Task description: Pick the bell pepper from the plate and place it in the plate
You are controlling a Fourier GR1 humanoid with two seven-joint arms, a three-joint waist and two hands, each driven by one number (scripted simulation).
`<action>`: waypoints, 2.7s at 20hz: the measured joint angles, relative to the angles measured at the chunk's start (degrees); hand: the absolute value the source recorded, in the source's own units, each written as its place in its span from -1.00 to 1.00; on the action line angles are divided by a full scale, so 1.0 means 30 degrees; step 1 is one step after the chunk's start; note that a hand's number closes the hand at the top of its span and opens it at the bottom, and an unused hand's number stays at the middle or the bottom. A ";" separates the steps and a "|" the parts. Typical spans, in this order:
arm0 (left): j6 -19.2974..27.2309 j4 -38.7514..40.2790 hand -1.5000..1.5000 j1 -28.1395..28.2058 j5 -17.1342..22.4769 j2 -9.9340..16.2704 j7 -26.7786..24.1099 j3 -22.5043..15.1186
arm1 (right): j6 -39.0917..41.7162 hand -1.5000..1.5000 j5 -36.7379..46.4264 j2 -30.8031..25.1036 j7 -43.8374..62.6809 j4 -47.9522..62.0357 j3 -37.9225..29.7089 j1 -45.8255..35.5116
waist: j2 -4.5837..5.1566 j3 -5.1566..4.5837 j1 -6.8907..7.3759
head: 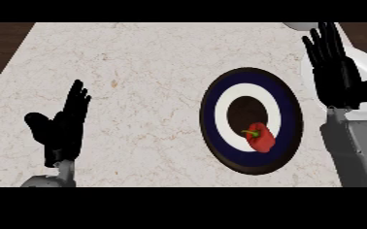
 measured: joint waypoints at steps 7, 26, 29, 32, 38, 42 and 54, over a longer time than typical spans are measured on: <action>-0.2596 -0.1137 0.00 -0.1831 -0.1074 0.1697 -0.1497 -0.1294 | 0.1595 -1.00 0.5945 -0.4157 0.2609 -0.0756 0.4732 -0.0950 | -0.0019 -0.0384 -0.0132; -0.6563 -0.1210 0.00 -0.2598 -0.0450 0.3703 -0.3848 -0.1564 | 0.5734 -1.00 2.8302 -0.6791 1.5012 -0.7623 1.7726 -0.3449 | -0.0054 -0.0227 -0.0349; -0.6852 -0.1041 0.00 -0.2563 -0.0248 0.3754 -0.4176 -0.1323 | 0.8235 -1.00 2.9324 -0.4493 1.8630 -0.8215 1.9079 -0.2475 | 0.0020 -0.0190 -0.0427; -0.7209 -0.1138 0.00 -0.2426 -0.0063 0.3926 -0.4447 -0.1076 | 1.0091 -1.00 2.9976 -0.2215 2.0695 -0.8245 1.9884 -0.1538 | 0.0086 -0.0162 -0.0343; -0.7724 -0.0896 0.00 -0.2202 0.0117 0.3970 -0.4827 -0.0777 | 1.2766 -1.00 3.1543 0.0584 2.1765 -0.8488 1.9468 -0.1004 | 0.0148 -0.0135 -0.0299; -0.7973 -0.0671 0.00 -0.2466 0.0217 0.3954 -0.4778 -0.0512 | 1.4238 -1.00 3.2673 0.2331 2.1785 -0.8827 1.8740 -0.0822 | 0.0179 -0.0124 -0.0325; -0.8258 -0.0298 0.00 -0.2832 -0.0401 0.3190 -0.4851 -0.0420 | 1.7969 -1.00 3.5422 0.5200 2.0288 -0.8468 1.6179 0.0260 | 0.0272 -0.0094 -0.0189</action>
